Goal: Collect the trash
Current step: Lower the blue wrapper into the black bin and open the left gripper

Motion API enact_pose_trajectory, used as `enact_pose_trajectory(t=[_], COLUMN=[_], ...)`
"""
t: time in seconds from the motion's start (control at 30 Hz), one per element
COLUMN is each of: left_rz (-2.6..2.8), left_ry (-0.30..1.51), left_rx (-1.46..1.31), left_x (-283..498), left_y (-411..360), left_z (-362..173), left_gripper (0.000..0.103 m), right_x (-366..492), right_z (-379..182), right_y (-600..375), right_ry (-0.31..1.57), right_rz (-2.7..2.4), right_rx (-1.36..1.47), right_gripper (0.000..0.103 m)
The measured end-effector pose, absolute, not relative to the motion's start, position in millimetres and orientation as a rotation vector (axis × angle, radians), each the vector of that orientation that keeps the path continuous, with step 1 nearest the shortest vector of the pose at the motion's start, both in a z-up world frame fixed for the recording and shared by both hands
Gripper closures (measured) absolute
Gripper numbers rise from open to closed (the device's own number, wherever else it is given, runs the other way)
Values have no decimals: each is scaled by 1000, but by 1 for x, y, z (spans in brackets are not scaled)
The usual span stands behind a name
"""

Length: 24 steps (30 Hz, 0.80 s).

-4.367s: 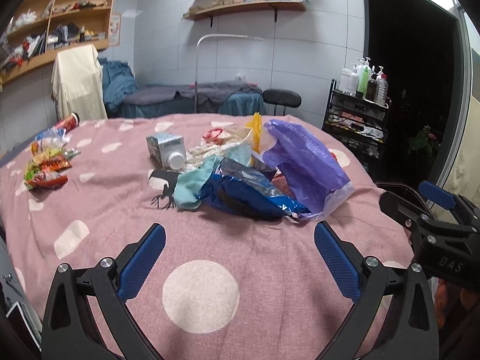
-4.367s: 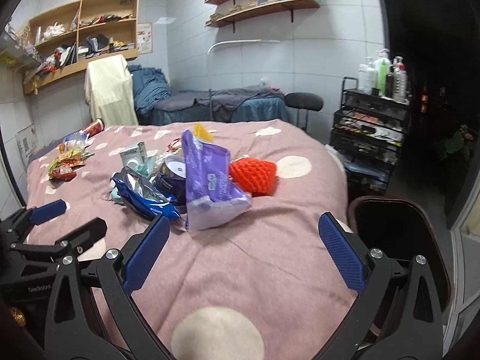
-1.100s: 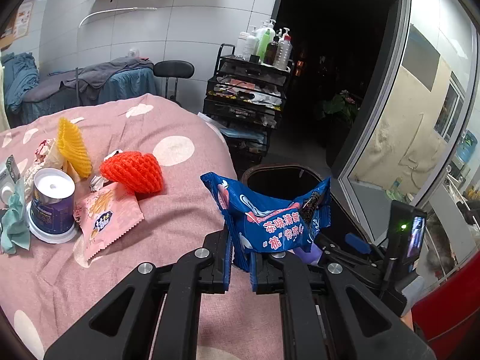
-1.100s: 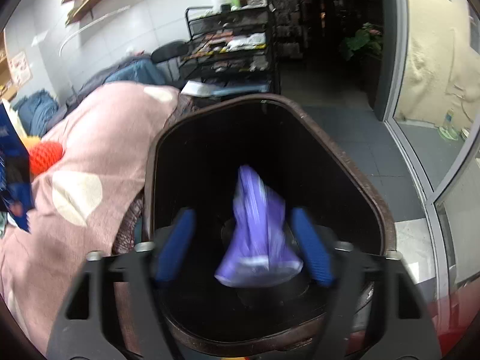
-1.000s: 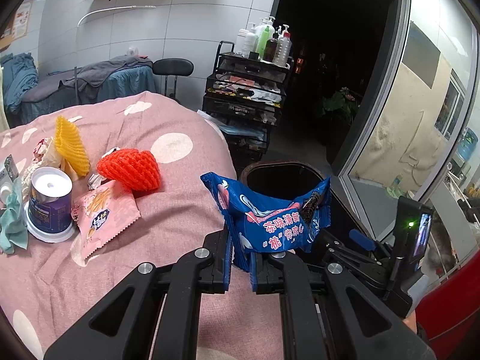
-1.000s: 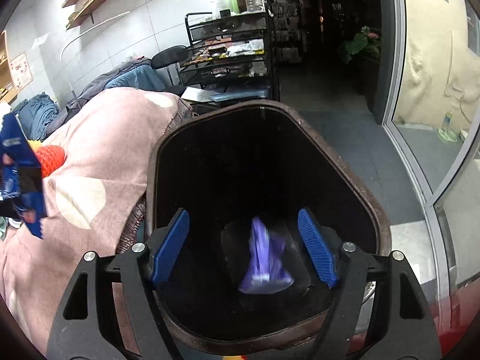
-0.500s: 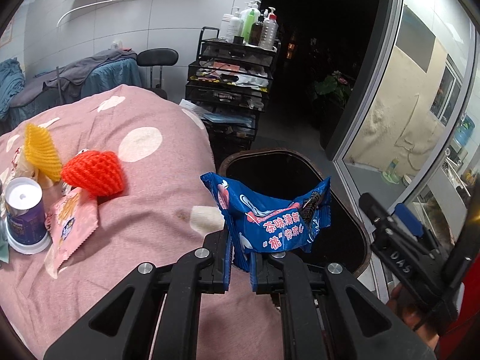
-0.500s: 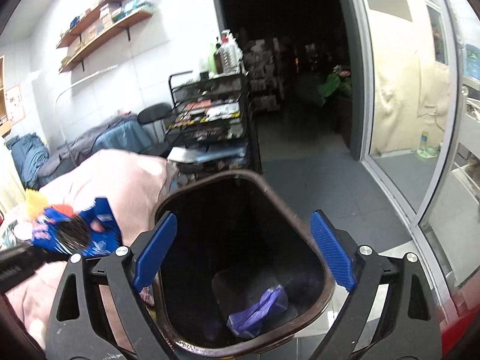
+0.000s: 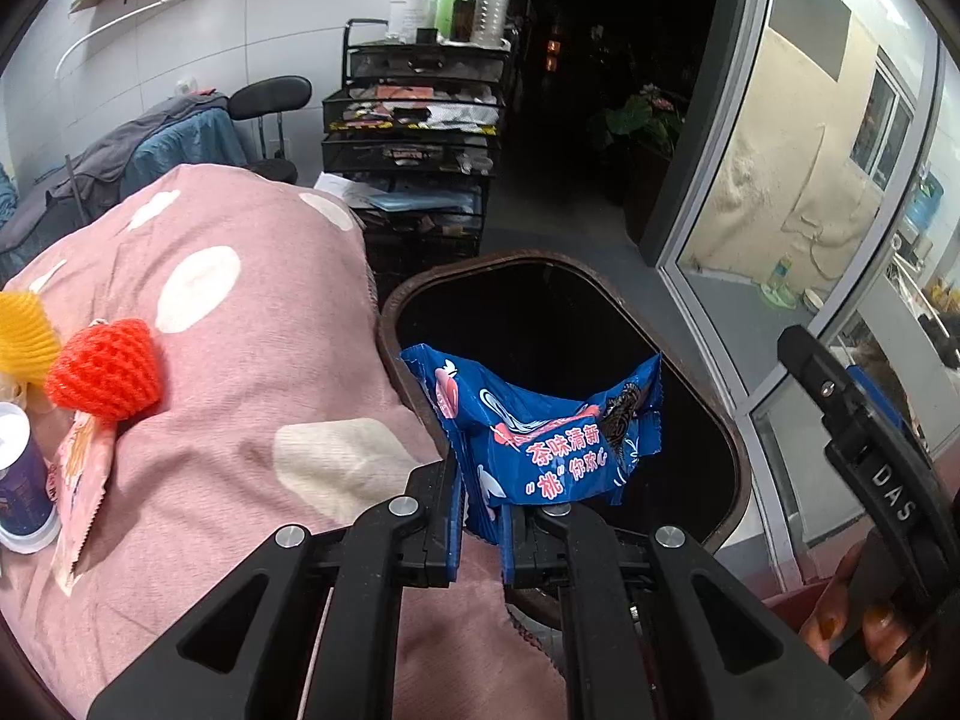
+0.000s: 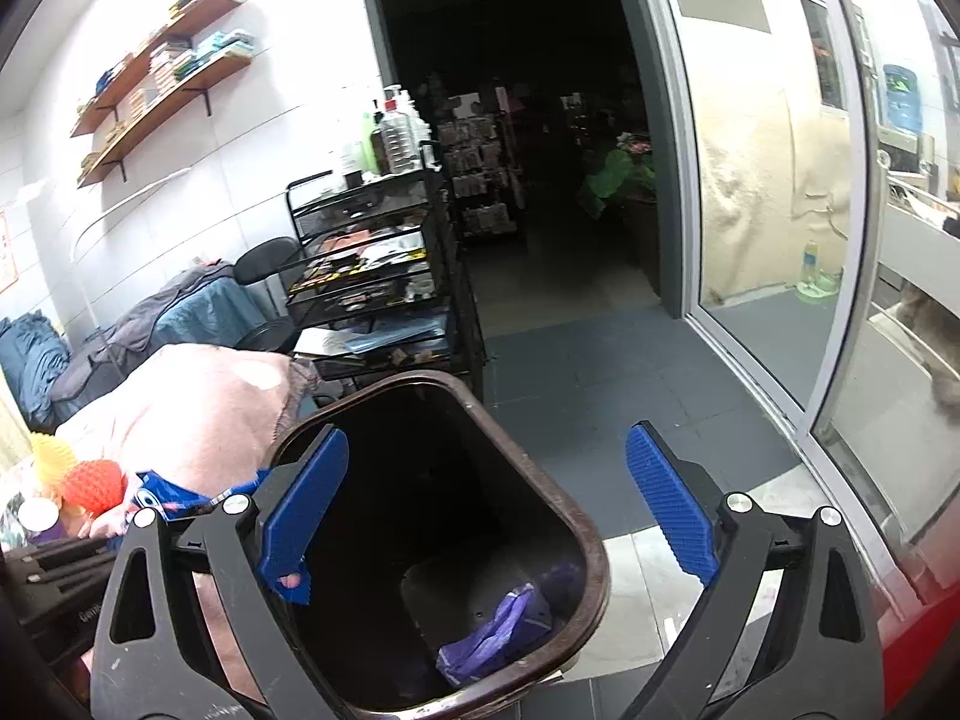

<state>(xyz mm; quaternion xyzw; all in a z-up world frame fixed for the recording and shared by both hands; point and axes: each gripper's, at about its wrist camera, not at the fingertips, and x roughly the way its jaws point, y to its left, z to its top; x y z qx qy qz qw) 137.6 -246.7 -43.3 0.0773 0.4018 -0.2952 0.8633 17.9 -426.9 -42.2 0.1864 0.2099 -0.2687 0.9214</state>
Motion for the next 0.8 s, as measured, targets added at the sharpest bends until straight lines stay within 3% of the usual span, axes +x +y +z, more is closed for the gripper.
enact_pose_trajectory(t=[0.1, 0.13, 0.23, 0.27, 0.43, 0.8], left_rz=[-630, -636, -624, -627, -648, -683], left_ry=[859, 865, 865, 865, 906, 866], left_rx=[198, 209, 251, 264, 364, 281], left_x=[141, 141, 141, 141, 142, 136], left_y=[-258, -261, -268, -270, -284, -272], left_z=[-47, -48, -50, -51, -59, -46], left_gripper=[90, 83, 36, 28, 15, 12], right_x=[17, 16, 14, 13, 12, 10], right_z=[-43, -43, -43, -43, -44, -48], right_y=[-433, -434, -437, -438, -443, -447], right_ry=[432, 432, 429, 428, 434, 430], right_rz=[-564, -566, -575, -578, -589, -600], right_rx=[399, 402, 406, 406, 423, 445], right_gripper=[9, 9, 8, 8, 7, 6])
